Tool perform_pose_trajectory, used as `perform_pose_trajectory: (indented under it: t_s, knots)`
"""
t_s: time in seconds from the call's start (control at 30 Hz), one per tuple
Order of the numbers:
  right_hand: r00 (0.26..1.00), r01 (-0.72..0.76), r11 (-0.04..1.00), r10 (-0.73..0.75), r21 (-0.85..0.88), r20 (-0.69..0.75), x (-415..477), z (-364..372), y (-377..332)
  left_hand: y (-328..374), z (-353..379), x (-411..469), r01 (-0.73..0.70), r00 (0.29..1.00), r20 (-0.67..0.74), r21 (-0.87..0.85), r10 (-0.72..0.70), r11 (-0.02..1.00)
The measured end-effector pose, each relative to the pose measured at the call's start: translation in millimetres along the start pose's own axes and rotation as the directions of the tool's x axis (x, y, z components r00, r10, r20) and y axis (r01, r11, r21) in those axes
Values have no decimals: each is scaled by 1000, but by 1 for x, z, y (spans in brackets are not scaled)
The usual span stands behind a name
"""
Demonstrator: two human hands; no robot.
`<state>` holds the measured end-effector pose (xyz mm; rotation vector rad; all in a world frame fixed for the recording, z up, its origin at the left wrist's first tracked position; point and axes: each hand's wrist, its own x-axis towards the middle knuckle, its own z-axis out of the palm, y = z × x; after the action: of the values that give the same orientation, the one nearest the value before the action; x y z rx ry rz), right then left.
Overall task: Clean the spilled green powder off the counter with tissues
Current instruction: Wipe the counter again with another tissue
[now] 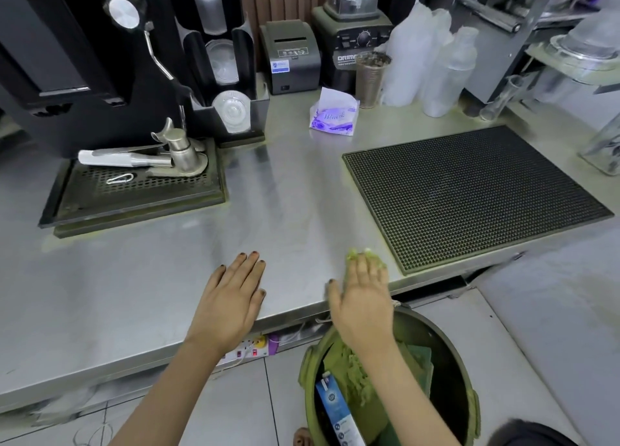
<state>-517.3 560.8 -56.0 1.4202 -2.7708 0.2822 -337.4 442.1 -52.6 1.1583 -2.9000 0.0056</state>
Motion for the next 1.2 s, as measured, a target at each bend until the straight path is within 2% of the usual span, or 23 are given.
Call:
perform_pose_trajectory:
  t_s: [0.1,0.17,0.23,0.33,0.4,0.5,0.6,0.67,0.73,0.8,0.83,0.9,0.97,1.03,1.2]
  knots:
    - [974,226,972,-227,68,9,-27,4,-24,0,3,0,-11,1000,-9,6,11,1000]
    - [947,322,945,-322,59,-6,-32,-4,-13,-2,5,1,-15,1000,-8,4,15,1000]
    - [958,286,958,-286,27,-7,-21,-8,7,-3,6,1,-14,1000,-14,8,14,1000]
    - [997,65,996,-63,65,-36,4,-9,25,-2,6,1,-18,999,-31,8,18,1000]
    - [1000,0,996,2,91,-22,7,-6,7,-2,5,1,-16,999,-44,10,17,1000]
    - [987,149,977,-157,152,39,-20,-1,-38,-2,5,1,-21,999,-44,3,21,1000]
    - [948,308,942,-316,133,41,-38,-10,-36,-3,5,2,-17,999,-34,-1,17,1000]
    - [967,250,966,-252,60,23,-23,-13,-7,-3,6,2,-11,1000,-24,6,11,1000]
    - [997,78,997,-79,21,9,3,-15,21,-4,7,2,-8,1000,-20,2,8,1000]
    - [999,-41,999,40,13,12,20,-13,26,-4,7,1,-8,1000,-19,-6,8,1000]
    - [999,-51,999,51,8,6,21,-11,16,-4,7,1,-8,1000,-21,-9,8,1000]
    - [999,40,999,-40,20,13,4,-4,-16,-3,6,1,-9,1000,-28,-19,8,1000]
    - [978,205,977,-207,63,37,-28,0,-40,-3,6,1,-13,999,-33,-36,12,999]
    - [949,301,950,-307,79,68,-47,-5,-36,-3,6,1,-17,999,-40,-43,15,999]
    - [987,157,988,-156,-14,37,-31,-10,10,-3,7,1,3,999,-33,-24,-4,1000]
